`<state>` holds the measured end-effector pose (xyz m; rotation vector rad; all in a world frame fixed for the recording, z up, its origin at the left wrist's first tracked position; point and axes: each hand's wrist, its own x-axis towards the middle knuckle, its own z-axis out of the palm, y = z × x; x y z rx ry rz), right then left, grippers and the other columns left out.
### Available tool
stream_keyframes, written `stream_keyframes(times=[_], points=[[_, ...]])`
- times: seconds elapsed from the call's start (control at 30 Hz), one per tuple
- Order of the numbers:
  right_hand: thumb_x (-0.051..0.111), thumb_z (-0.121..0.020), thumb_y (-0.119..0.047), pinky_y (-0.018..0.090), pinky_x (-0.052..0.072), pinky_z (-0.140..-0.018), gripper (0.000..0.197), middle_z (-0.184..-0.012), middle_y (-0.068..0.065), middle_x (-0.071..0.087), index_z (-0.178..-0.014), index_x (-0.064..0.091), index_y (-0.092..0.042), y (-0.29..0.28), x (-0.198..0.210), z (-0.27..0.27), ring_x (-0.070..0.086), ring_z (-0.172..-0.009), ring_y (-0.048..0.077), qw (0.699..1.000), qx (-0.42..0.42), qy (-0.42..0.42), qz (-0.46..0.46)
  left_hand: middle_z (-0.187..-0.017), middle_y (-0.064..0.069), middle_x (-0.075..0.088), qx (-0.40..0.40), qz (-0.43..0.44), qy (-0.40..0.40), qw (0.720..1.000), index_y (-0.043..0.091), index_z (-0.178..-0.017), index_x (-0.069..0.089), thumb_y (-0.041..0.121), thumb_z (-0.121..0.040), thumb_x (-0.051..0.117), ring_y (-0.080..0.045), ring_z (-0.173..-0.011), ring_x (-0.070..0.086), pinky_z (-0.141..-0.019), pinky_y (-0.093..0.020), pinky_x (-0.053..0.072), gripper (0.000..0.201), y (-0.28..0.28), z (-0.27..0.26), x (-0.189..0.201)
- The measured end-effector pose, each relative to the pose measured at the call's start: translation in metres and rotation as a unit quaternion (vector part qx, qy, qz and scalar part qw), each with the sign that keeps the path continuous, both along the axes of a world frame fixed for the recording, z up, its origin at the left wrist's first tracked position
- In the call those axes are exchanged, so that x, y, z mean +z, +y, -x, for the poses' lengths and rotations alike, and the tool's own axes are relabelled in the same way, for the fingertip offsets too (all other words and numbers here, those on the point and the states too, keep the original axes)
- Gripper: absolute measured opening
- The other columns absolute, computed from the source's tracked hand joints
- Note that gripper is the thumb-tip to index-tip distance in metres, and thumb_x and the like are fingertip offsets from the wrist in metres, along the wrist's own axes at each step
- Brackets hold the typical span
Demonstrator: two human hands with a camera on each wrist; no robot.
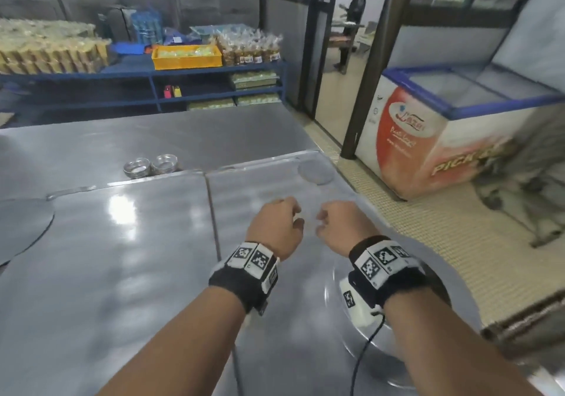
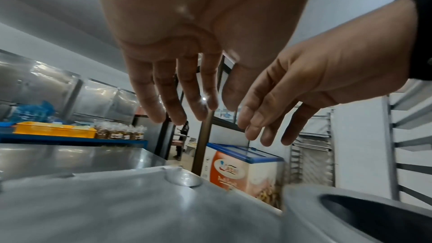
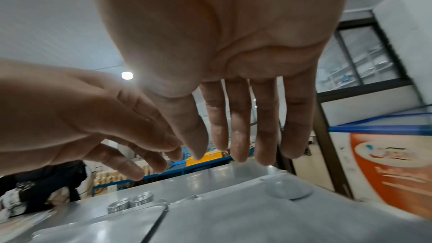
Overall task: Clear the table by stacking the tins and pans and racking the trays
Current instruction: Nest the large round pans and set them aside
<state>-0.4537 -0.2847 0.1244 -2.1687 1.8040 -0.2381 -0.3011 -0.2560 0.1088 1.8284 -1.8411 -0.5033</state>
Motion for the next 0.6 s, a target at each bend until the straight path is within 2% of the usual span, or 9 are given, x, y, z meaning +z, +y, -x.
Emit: stream_keyframes(times=[0.1,0.2,0.33,0.43,0.5,0.53,0.6], points=[[0.06,-0.086,-0.025,0.036,0.053,-0.088,0.023,-0.109,0.001,0.069,-0.108,0.065,-0.022,0.027,-0.012,0.059,0.065,-0.099,0.024,0.999,-0.047,-0.002,-0.005,-0.126,-0.002,0.059,-0.035,-0.019,-0.015,0.999,0.02,-0.126,0.057,0.036,-0.095,0.057,-0.024,-0.117,0.056,-0.098,-0.041,0.05,0.035,0.016,0.051,-0.013],[0.059,-0.083,-0.036,0.041,0.054,-0.087,0.027,-0.11,0.002,0.068,-0.107,0.064,-0.024,0.051,-0.023,0.112,0.064,-0.1,0.025,0.995,-0.101,0.008,-0.002,-0.136,-0.005,0.051,-0.055,-0.081,-0.048,0.994,0.017,-0.136,0.047,0.048,-0.094,0.054,-0.028,-0.125,0.049,-0.101,-0.044,0.047,0.052,0.03,0.094,-0.024],[0.062,-0.087,-0.032,0.044,0.05,-0.093,0.042,-0.124,0.005,0.056,-0.125,0.058,-0.017,0.075,-0.035,0.17,0.052,-0.115,0.026,0.984,-0.17,0.057,-0.013,-0.133,-0.007,0.046,-0.017,-0.145,-0.11,0.983,0.012,-0.134,0.044,0.057,-0.09,0.055,-0.03,-0.127,0.045,-0.098,-0.046,0.047,0.064,0.039,0.13,-0.039],[0.061,-0.087,-0.031,0.046,0.046,-0.097,0.052,-0.133,0.008,0.047,-0.134,0.047,-0.014,0.088,-0.047,0.198,0.043,-0.122,0.03,0.971,-0.22,0.081,-0.046,-0.13,-0.006,0.045,0.015,-0.163,-0.13,0.978,0.01,-0.129,0.044,0.047,-0.09,0.06,-0.029,-0.125,0.047,-0.093,-0.043,0.047,0.056,0.04,0.142,-0.051],[0.063,-0.087,-0.032,0.048,0.047,-0.097,0.056,-0.133,0.012,0.047,-0.135,0.042,-0.011,0.093,-0.058,0.208,0.046,-0.121,0.033,0.965,-0.249,0.045,-0.068,-0.129,-0.007,0.046,0.027,-0.159,-0.143,0.977,0.009,-0.126,0.043,0.033,-0.091,0.062,-0.029,-0.122,0.05,-0.089,-0.04,0.049,0.047,0.041,0.148,-0.056],[0.064,-0.087,-0.033,0.047,0.049,-0.095,0.056,-0.128,0.013,0.051,-0.132,0.043,-0.008,0.094,-0.062,0.211,0.052,-0.116,0.033,0.962,-0.263,0.009,-0.073,-0.128,-0.007,0.046,0.032,-0.155,-0.147,0.976,0.008,-0.126,0.043,0.027,-0.091,0.06,-0.029,-0.12,0.051,-0.088,-0.04,0.049,0.044,0.042,0.15,-0.058],[0.066,-0.088,-0.035,0.041,0.055,-0.083,0.048,-0.111,0.012,0.061,-0.121,0.048,-0.005,0.097,-0.067,0.213,0.063,-0.098,0.031,0.952,-0.288,-0.055,-0.083,-0.127,-0.008,0.045,0.038,-0.154,-0.145,0.977,0.007,-0.126,0.044,0.022,-0.091,0.058,-0.03,-0.118,0.054,-0.087,-0.041,0.049,0.041,0.041,0.152,-0.058]])
